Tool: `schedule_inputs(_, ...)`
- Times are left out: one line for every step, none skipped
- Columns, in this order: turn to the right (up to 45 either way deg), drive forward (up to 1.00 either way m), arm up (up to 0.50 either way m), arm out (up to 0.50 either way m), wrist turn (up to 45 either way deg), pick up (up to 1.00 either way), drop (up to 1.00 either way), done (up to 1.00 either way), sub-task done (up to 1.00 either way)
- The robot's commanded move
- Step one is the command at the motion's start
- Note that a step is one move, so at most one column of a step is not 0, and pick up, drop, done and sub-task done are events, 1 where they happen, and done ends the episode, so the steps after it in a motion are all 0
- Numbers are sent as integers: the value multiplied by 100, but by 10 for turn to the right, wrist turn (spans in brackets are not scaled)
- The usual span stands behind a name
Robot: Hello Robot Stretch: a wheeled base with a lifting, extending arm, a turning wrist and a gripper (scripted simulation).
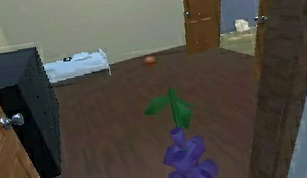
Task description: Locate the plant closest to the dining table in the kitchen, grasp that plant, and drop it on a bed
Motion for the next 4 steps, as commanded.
schedule_inputs(-180, 0, 0, 0, 0, 0, 0, 0, 0)
schedule_inputs(0, 100, 0, 0, 0, 0, 0, 0, 0)
schedule_inputs(-30, 0, 0, 0, 0, 0, 0, 0, 0)
schedule_inputs(0, 100, 0, 0, 0, 0, 0, 0, 0)
